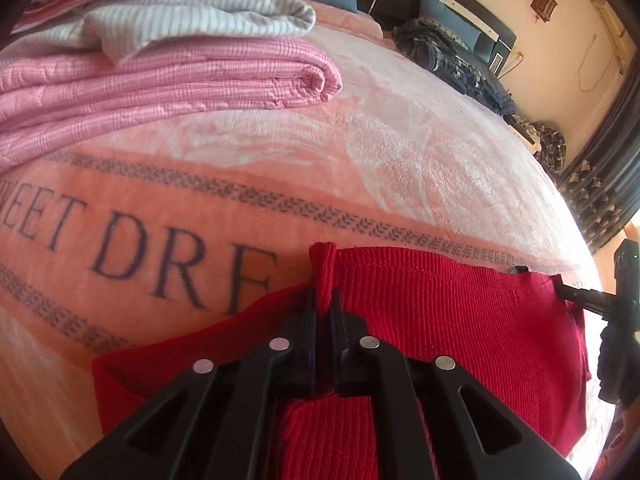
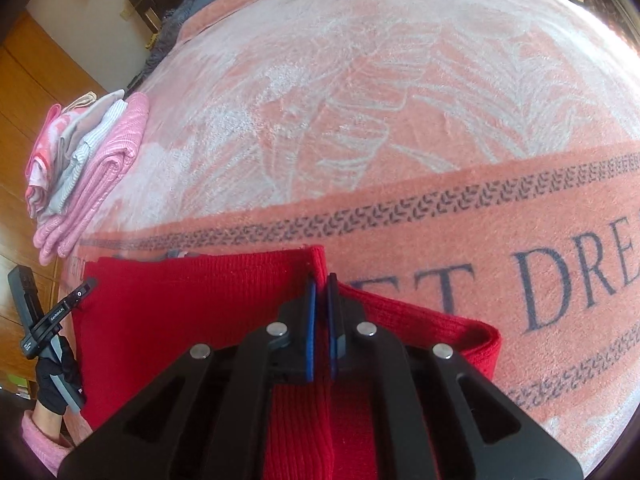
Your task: Fold small clothes
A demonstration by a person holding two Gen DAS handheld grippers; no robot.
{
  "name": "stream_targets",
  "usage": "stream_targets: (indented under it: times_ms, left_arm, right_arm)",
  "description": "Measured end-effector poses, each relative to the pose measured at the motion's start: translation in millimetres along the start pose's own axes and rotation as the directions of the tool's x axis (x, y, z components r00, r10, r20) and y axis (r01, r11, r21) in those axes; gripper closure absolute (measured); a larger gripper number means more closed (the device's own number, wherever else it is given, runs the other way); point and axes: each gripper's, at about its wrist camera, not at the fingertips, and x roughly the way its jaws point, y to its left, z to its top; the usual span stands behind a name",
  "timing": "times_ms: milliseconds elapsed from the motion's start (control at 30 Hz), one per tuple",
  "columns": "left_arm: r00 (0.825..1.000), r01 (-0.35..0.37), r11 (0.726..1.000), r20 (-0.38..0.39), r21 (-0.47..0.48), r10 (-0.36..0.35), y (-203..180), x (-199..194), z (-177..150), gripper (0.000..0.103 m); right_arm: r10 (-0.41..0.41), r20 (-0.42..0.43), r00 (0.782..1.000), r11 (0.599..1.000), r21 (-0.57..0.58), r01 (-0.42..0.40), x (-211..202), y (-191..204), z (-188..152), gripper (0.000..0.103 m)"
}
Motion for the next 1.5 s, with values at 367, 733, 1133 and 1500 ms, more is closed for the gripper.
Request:
stream_targets:
  times_ms: [367,733,1133,1500]
  left_arm:
    - [0.991,-0.115,0.993,0.073,0.001,0.115,-6.5,-124.1,-9.1,0.073]
    - [0.996,0.012,1.000,-0.094,0.025,-0.009,-42.3,-142.2,-116.6,0.058]
    - [0.986,0.004,0.999,-0.164,0.046,0.003,-42.5,-100.3,-143.7,0.058]
    - [0.997,0.010,0.998,-0.079,0.068,-0.004,-60.9,-119.9,-118.1,0.053]
  right_arm:
    - [0.028,-0.030,0.999,0.995,-0.094,-0.031,-115.0,29.7,-38.0,0.071]
    - [0.112,-0.185,0.976,0.988,-0.081,-0.128,-108.2,2.0,-168.2,0.059]
    - [0.118,-0.249,0.961,0.987,-0.075,-0.141,-97.9,-13.9,-182.4,0.098]
    - [0.167,-0.131,0.977,0.983,-0.049,-0.174,-119.1,-1.3,-132.3,0.074]
